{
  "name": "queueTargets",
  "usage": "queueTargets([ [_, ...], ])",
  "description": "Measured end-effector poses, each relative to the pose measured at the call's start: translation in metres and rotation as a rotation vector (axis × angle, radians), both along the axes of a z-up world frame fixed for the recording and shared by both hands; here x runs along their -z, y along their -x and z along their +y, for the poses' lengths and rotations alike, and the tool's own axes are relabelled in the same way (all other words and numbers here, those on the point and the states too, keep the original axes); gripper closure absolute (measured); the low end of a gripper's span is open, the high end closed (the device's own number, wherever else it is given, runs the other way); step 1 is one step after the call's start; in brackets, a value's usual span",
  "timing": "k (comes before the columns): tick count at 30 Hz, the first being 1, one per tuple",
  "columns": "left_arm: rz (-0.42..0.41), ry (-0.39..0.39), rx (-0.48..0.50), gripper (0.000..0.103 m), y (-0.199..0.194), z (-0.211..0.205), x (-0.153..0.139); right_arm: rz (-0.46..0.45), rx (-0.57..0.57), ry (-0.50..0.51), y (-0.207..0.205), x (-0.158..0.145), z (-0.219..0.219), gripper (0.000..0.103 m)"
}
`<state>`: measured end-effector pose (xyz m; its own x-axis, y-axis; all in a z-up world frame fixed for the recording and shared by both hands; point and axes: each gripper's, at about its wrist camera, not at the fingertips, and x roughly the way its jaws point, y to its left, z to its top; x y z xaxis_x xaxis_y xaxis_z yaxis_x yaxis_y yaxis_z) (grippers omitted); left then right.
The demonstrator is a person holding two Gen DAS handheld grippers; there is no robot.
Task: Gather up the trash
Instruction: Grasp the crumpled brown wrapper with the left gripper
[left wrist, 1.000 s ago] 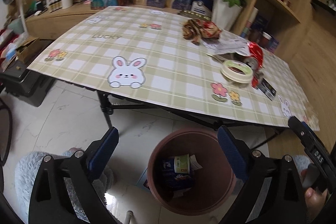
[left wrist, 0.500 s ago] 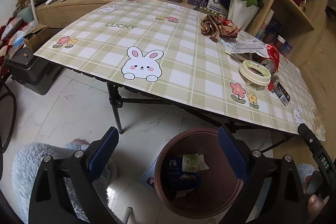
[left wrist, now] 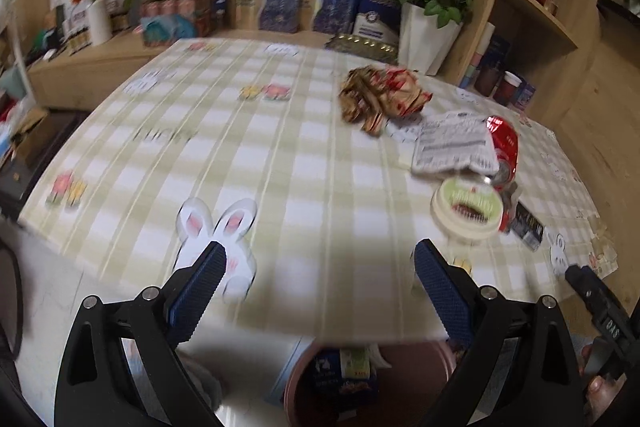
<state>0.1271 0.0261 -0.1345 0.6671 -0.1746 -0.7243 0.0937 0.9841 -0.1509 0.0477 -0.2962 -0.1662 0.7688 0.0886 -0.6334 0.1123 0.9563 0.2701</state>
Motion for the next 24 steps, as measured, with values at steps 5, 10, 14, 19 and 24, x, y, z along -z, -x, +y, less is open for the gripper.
queueTargets([
  [5, -0.007, 0.072, 0.114, 0.009, -0.084, -0.03, -0.012, 0.0, 0.025, -0.02, -0.028, -0.001, -0.013, 0.006],
  [10, 0.015, 0.156, 0.052, 0.011, -0.177, -0.041, -0.003, -0.004, 0.063, -0.028, -0.053, -0.003, -0.029, 0.006],
  [14, 0.067, 0.185, -0.035, 0.018, -0.241, -0.043, 0.013, 0.004, 0.091, -0.023, -0.069, 0.0, -0.041, 0.006],
  [19, 0.182, 0.274, -0.096, 0.021, -0.288, -0.05, 0.042, 0.018, 0.101, -0.022, -0.078, 0.003, -0.051, 0.006],
  [24, 0.239, 0.333, -0.077, 0.058, -0.284, -0.047, 0.059, 0.011, 0.041, -0.039, -0.089, -0.002, -0.05, 0.006],
])
